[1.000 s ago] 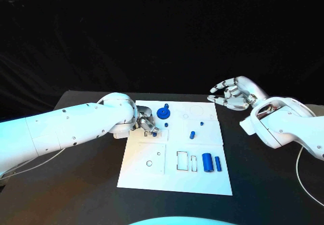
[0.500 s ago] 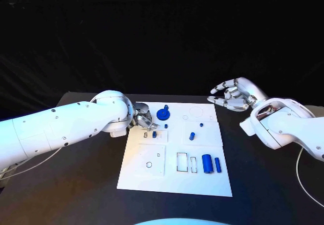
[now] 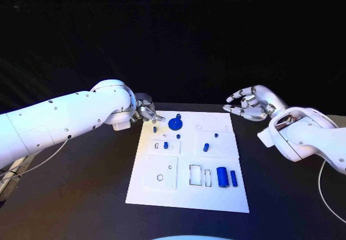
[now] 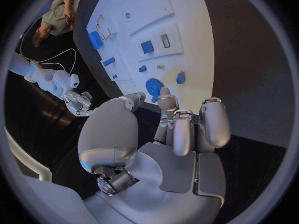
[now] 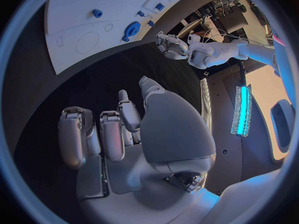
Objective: Assemble the parts on the task board
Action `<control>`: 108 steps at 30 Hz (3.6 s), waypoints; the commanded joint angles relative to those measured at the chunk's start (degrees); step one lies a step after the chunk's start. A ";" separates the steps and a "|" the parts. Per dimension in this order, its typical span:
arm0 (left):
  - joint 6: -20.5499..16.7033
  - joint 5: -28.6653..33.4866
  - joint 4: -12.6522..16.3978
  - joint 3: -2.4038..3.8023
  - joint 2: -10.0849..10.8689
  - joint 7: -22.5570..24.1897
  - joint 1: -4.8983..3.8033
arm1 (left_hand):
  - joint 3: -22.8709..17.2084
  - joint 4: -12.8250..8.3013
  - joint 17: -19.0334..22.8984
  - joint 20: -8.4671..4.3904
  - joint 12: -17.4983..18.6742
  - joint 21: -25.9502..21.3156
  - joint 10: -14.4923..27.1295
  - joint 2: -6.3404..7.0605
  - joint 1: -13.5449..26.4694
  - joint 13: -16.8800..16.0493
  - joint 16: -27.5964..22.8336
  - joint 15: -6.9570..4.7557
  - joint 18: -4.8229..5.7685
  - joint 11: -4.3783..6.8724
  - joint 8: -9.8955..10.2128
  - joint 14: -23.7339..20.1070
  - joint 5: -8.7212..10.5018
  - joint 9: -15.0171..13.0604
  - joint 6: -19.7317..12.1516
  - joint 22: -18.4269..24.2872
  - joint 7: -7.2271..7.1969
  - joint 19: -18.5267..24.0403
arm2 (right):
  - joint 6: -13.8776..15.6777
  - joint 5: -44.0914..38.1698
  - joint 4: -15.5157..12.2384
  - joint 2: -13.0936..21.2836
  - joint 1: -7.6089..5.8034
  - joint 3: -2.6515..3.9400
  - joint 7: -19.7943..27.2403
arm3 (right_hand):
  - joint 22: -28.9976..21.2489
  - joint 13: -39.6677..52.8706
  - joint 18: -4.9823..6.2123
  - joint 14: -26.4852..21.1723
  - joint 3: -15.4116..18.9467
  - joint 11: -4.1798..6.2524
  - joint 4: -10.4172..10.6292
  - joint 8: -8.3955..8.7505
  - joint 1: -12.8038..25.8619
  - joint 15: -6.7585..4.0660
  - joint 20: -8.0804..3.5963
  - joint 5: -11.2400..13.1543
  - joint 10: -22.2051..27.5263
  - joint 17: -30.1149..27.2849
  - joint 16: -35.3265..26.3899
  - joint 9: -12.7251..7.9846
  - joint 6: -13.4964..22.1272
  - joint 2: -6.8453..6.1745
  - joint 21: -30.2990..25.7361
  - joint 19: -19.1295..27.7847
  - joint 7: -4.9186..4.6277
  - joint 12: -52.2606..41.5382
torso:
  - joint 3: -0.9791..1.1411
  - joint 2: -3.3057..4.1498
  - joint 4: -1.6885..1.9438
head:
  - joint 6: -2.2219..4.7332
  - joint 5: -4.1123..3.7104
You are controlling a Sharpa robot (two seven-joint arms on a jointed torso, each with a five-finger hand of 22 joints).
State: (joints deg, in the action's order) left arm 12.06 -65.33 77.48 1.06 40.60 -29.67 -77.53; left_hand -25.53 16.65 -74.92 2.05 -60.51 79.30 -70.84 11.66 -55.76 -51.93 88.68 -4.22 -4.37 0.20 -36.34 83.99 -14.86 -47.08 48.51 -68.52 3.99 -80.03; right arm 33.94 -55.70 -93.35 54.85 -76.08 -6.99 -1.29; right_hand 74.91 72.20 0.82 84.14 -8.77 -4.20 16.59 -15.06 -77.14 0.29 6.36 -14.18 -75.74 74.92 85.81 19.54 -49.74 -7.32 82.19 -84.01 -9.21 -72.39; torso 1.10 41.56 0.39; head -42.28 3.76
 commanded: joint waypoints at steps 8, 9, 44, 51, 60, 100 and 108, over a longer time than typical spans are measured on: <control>5.14 -1.95 -8.86 -1.67 -4.57 1.00 -0.43 | 0.94 0.09 -12.54 0.31 0.41 -0.53 0.66 -0.27 -0.65 0.49 -0.33 0.75 -0.16 -0.33 1.30 5.22 -0.07 1.05 -0.67 0.37 0.40 0.43 | -0.34 -0.34 0.11 -0.19 0.11 0.00 0.25 | 10.68 -0.04 1.17 3.39 0.33 0.01 0.02 -0.34 0.63 -0.33 -0.33 -0.34 0.43 4.32 -0.38 -0.10 0.41 0.06 -0.14 -1.64 0.19 0.20 | -0.16 0.35 -0.33 | 0.09 0.23; 5.36 -2.01 -9.36 -1.83 -4.83 0.99 -0.42 | 1.01 0.09 -12.58 0.33 0.45 -0.56 0.70 -0.26 -0.63 0.56 -0.30 0.77 -0.17 -0.35 1.35 5.23 -0.05 1.10 -0.67 0.42 0.41 0.45 | -0.35 -0.34 0.11 -0.19 0.11 0.00 0.25 | 10.68 -0.04 1.17 3.39 0.33 0.01 0.02 -0.34 0.63 -0.33 -0.33 -0.34 0.43 4.32 -0.38 -0.10 0.41 0.06 -0.14 -1.64 0.19 0.20 | -0.15 0.37 -0.35 | 0.06 0.25; 8.65 0.00 -13.17 -3.01 -7.30 0.71 0.14 | 1.57 -0.19 -12.85 0.60 0.02 -0.60 0.88 -2.21 -4.26 0.66 -0.12 0.88 -0.19 -0.36 1.86 5.30 -0.17 2.53 0.80 0.31 0.37 0.48 | -0.29 -0.69 0.09 -0.35 0.20 0.00 0.25 | 10.66 -0.03 1.18 3.39 0.30 0.03 -0.04 -0.43 0.61 -0.35 -0.35 -0.64 0.42 4.33 -0.40 -0.10 0.45 0.14 -0.21 -1.62 0.21 0.20 | -0.11 0.26 -0.27 | -0.43 0.40; 8.60 0.75 -13.12 -3.01 -7.28 0.75 0.14 | 1.30 -0.35 -12.89 0.61 -0.08 -0.60 0.89 -2.89 -6.34 0.75 -0.09 0.81 -0.19 -0.27 1.89 5.31 -0.17 2.84 1.02 0.26 0.26 0.48 | -0.31 -0.71 0.13 -0.38 0.20 0.00 0.24 | 10.67 0.02 1.17 3.39 0.28 0.03 -0.06 -0.45 0.58 -0.36 -0.35 -0.70 0.38 4.36 -0.39 -0.11 0.46 0.17 -0.20 -1.63 0.21 0.15 | -0.10 0.29 -0.21 | -0.48 0.37; 7.80 2.07 -13.07 -3.01 -7.22 1.10 0.14 | -0.67 -1.26 -13.19 0.48 -0.17 -0.44 0.90 -4.62 -12.41 1.01 0.11 0.52 -0.12 0.08 1.60 5.42 -0.11 3.18 1.09 -0.16 -0.11 0.34 | -0.31 -0.73 0.22 -0.46 0.23 0.00 0.28 | 10.64 0.07 1.19 3.38 0.21 0.05 -0.09 -0.51 0.50 -0.37 -0.36 -0.83 0.32 4.28 -0.43 -0.10 0.45 0.26 -0.26 -1.60 0.23 0.09 | -0.09 0.29 -0.26 | -0.57 0.50; -3.37 6.74 5.40 -3.01 5.24 5.96 2.54 | -24.75 -13.06 -12.84 0.19 -2.26 0.90 -2.13 -0.43 -13.47 -0.24 -0.08 0.16 0.29 0.51 -3.22 5.35 -0.40 0.68 0.89 -2.67 -0.26 -0.75 | -0.29 -0.53 0.32 -0.02 0.34 0.00 0.24 | 10.56 0.02 1.22 3.36 0.15 0.07 -0.10 -0.61 0.43 -0.39 -0.39 -1.13 0.33 4.19 -0.49 -0.11 0.44 0.31 -0.42 -1.54 0.24 0.12 | -0.19 0.24 -0.17 | -0.73 1.21; -3.64 3.56 7.89 -3.01 5.74 6.51 4.35 | -25.51 -13.49 -13.07 0.05 -2.80 1.28 -2.76 -0.03 -13.06 -0.86 0.07 0.02 0.42 0.65 -3.37 5.42 -0.69 0.69 1.28 -3.32 -0.40 -1.11 | -0.35 -0.30 0.31 -0.11 0.64 -0.01 0.33 | 10.56 0.02 1.22 3.36 0.15 0.07 -0.10 -0.61 0.43 -0.39 -0.39 -1.13 0.33 4.19 -0.49 -0.11 0.44 0.31 -0.42 -1.54 0.24 0.12 | -0.16 0.32 -0.33 | -0.79 1.45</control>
State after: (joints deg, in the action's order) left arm 9.64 -59.21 85.03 -1.98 46.40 -24.69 -73.36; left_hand -40.41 13.44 -74.91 2.16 -63.08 80.26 -73.17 11.47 -69.33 -52.69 88.68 -3.76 -4.37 0.82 -39.53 84.04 -15.21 -46.35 49.50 -71.76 3.65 -80.79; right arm 33.93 -55.74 -93.00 54.80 -75.51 -7.01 -1.31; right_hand 74.93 72.25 1.71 84.13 -8.78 -4.21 16.58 -15.28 -77.14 0.30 6.36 -15.10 -75.75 74.91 85.59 19.51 -49.53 -7.33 81.97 -84.01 -9.01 -72.40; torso 0.92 41.85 0.13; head -43.02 5.15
